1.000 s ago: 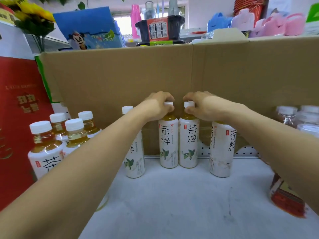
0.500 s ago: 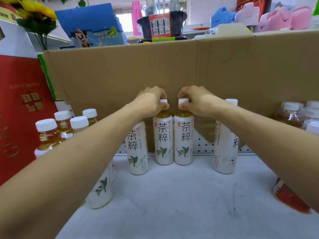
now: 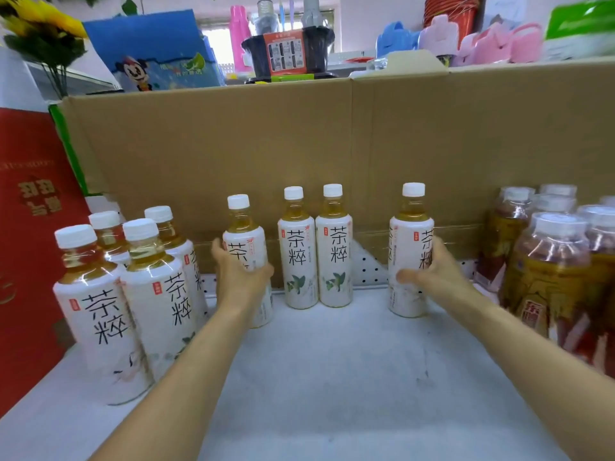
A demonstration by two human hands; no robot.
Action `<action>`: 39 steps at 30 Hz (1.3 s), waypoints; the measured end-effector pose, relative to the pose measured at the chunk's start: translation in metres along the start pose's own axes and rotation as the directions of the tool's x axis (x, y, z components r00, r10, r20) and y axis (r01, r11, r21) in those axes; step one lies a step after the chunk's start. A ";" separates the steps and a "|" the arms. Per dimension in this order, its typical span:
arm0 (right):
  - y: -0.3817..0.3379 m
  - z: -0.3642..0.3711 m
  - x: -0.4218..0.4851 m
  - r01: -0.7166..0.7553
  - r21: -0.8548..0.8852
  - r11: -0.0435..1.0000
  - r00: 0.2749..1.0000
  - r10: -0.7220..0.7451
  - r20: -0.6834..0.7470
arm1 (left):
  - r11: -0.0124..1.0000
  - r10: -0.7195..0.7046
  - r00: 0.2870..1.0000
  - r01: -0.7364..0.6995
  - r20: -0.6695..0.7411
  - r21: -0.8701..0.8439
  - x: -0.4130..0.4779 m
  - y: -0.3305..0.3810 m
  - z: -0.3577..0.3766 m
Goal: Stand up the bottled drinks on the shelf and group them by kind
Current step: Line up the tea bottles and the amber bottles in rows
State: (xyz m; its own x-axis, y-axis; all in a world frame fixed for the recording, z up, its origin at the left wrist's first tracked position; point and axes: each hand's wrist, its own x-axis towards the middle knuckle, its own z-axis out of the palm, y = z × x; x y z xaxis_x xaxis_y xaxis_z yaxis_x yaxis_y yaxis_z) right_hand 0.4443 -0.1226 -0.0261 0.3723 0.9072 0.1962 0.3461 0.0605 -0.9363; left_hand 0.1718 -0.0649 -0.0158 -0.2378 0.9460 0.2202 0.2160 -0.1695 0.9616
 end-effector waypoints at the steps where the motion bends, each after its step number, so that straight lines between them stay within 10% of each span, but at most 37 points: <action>1: 0.004 0.004 -0.003 0.013 -0.011 1.000 1.000 -0.013 -0.010 | 0.999 -0.001 1.000 0.000 0.012 0.034 0.001 -0.007 -0.002; 13: -0.005 0.074 -0.036 0.155 -0.147 0.977 0.976 -0.128 0.179 | 0.945 0.149 0.936 -0.229 0.318 0.233 -0.026 -0.040 0.003; 34: -0.011 0.082 -0.047 0.190 -0.162 0.968 0.978 -0.172 0.119 | 0.887 0.173 0.950 -0.265 0.259 0.378 -0.034 -0.034 0.014; 39: -0.033 0.091 -0.075 0.455 -0.351 0.818 0.844 -0.522 -0.122 | 0.808 0.268 0.896 -0.409 0.353 0.425 -0.065 -0.009 -0.027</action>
State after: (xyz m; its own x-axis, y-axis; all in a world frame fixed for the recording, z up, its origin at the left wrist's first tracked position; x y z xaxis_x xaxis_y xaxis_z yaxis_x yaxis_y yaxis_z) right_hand 0.3267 -0.1543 -0.0367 0.2390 0.6832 0.6901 0.7551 0.3161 -0.5744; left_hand 0.1594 -0.1328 -0.0347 0.1792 0.9003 0.3968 0.6737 -0.4062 0.6173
